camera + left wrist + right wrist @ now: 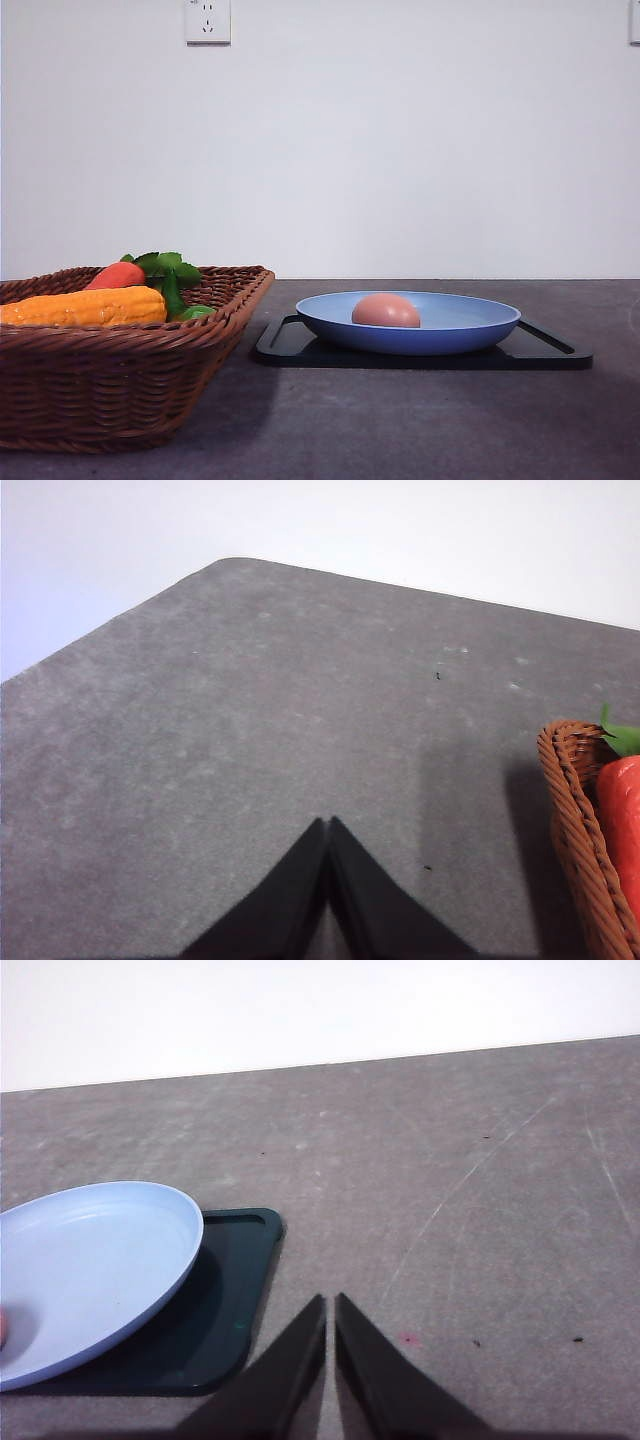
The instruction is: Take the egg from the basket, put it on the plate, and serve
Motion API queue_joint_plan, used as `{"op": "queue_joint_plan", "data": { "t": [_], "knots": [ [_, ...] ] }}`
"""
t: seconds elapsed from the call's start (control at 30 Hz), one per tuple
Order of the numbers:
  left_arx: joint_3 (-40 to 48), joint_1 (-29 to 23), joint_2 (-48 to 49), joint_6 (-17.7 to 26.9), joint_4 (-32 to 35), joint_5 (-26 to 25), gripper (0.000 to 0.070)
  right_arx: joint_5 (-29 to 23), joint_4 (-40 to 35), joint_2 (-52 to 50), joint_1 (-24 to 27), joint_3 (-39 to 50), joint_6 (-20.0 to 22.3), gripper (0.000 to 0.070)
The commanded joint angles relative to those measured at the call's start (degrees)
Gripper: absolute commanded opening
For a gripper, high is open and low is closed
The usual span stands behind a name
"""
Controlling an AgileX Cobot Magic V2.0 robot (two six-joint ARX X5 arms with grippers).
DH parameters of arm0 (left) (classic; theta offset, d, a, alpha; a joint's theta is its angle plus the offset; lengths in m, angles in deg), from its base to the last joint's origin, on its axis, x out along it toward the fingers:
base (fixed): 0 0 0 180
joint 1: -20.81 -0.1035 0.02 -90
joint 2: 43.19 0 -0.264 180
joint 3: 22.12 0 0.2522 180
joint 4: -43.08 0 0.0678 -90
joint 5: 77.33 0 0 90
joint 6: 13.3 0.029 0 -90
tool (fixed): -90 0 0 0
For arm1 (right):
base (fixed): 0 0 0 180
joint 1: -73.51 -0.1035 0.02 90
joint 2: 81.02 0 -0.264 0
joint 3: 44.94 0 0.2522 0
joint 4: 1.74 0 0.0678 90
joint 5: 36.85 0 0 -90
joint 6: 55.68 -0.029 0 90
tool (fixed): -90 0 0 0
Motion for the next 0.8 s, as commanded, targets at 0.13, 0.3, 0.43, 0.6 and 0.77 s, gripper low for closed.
{"op": "queue_joint_plan", "data": {
  "t": [0.13,0.3,0.43,0.6,0.77],
  "knots": [
    [0.59,-0.11,0.13,-0.11,-2.86,-0.02,0.0000,-0.15,-0.59,0.02,-0.07,0.20,-0.55,0.0000],
    [0.59,-0.11,0.13,-0.11,-2.86,-0.02,0.0000,-0.15,-0.59,0.02,-0.07,0.20,-0.55,0.0000],
    [0.59,-0.11,0.13,-0.13,-2.86,-0.02,0.0000,-0.15,-0.59,0.02,-0.07,0.20,-0.55,0.0000],
    [0.59,-0.11,0.13,-0.13,-2.86,-0.02,0.0000,-0.15,-0.59,0.04,-0.07,0.20,-0.55,0.0000],
    [0.59,-0.11,0.13,-0.13,-2.86,-0.02,0.0000,-0.15,-0.59,0.02,-0.07,0.20,-0.55,0.0000]
  ]
}}
